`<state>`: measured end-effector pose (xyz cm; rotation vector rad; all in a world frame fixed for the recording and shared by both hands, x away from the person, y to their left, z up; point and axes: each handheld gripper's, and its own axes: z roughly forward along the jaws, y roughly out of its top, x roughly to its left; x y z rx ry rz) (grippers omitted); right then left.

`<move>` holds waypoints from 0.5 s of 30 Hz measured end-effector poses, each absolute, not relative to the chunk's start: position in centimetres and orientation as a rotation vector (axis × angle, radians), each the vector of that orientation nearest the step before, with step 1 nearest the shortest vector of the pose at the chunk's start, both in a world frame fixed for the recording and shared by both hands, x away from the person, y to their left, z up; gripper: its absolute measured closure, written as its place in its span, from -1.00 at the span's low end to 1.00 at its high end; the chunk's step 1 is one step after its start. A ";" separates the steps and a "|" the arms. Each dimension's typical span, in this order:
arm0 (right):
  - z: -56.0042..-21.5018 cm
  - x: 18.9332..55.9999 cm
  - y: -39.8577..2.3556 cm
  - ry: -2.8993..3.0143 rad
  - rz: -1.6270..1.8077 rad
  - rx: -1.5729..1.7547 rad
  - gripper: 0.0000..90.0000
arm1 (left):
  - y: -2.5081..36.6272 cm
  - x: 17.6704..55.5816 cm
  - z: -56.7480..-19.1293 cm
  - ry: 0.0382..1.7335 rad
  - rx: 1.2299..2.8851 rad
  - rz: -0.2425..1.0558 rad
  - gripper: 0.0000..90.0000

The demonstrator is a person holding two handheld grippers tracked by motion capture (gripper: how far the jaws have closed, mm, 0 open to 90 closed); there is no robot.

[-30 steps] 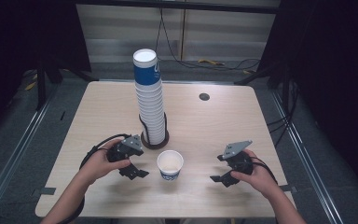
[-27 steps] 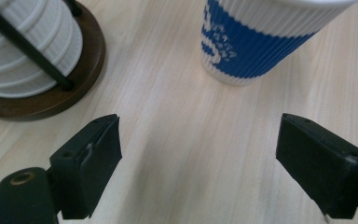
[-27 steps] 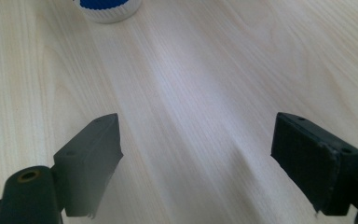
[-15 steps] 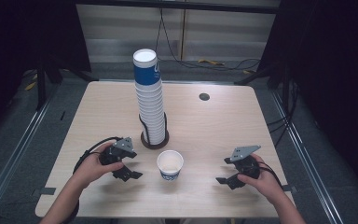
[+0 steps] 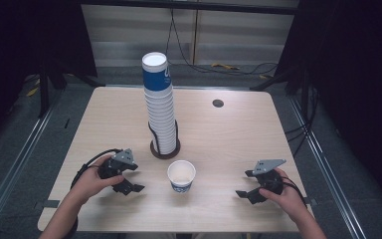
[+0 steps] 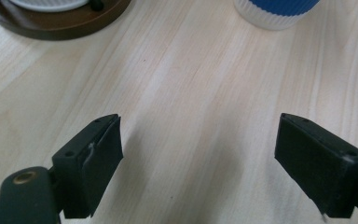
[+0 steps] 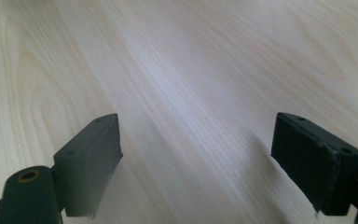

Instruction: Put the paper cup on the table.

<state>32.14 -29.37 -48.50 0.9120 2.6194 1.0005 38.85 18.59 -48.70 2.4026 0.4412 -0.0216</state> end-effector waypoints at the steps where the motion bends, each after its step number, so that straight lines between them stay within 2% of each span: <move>1: -48.6 32.1 -29.5 2.616 0.996 0.914 -0.66 | 18.7 38.9 -48.8 0.443 2.397 -0.014 -0.67; 15: -49.6 31.8 -30.5 2.557 0.995 0.929 -0.70 | 20.0 38.9 -50.1 0.445 2.402 0.080 -0.67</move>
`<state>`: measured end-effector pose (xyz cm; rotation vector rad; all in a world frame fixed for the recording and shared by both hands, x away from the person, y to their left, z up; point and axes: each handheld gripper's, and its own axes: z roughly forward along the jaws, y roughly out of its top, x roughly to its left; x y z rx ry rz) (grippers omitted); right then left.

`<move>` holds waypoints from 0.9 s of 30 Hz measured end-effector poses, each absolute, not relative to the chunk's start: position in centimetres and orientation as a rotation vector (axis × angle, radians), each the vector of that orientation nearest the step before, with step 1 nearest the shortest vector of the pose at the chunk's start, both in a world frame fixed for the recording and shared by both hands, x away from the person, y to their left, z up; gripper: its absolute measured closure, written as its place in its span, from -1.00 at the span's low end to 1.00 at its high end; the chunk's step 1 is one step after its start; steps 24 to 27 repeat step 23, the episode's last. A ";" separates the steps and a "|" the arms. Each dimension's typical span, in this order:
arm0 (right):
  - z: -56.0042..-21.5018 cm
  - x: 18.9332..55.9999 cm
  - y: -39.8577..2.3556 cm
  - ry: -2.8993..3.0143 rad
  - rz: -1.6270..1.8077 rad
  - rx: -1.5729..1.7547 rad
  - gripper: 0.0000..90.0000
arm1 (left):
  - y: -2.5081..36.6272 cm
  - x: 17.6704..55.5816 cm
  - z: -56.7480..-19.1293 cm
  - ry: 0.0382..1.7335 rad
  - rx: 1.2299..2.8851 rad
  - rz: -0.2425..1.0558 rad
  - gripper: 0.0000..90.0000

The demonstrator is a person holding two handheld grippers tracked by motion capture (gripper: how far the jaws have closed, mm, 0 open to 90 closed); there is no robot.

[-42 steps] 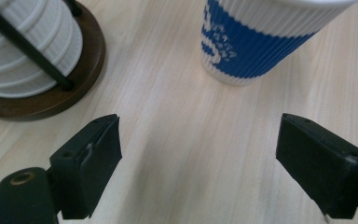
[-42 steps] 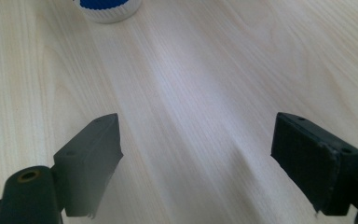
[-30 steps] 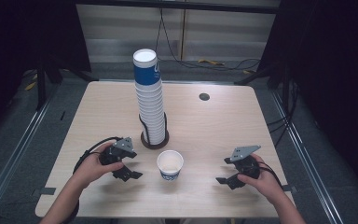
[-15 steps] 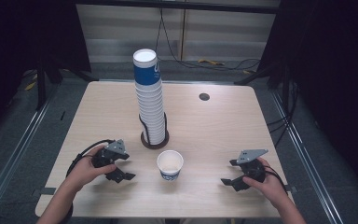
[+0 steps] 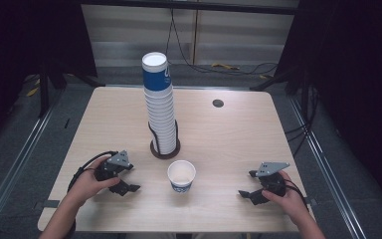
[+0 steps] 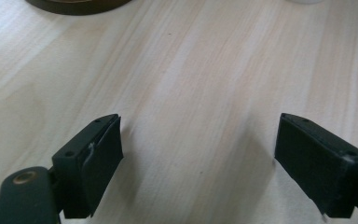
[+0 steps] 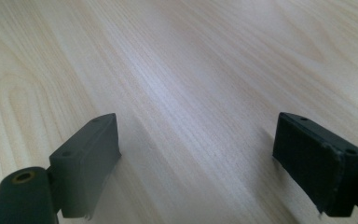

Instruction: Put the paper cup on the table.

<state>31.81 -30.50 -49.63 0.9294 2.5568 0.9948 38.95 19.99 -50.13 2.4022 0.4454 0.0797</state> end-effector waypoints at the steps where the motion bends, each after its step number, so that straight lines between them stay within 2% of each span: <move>1: -49.7 31.8 -30.5 2.553 0.997 0.932 -0.70 | 20.1 39.0 -50.2 0.428 2.410 0.095 -0.67; 16: -50.1 31.4 -30.7 2.497 1.039 0.962 -0.74 | 20.6 38.7 -51.4 0.441 2.318 0.122 -0.99; 27: -50.1 31.2 -30.6 2.464 1.024 1.012 -0.75 | 20.7 38.6 -51.5 0.444 2.311 0.126 -1.00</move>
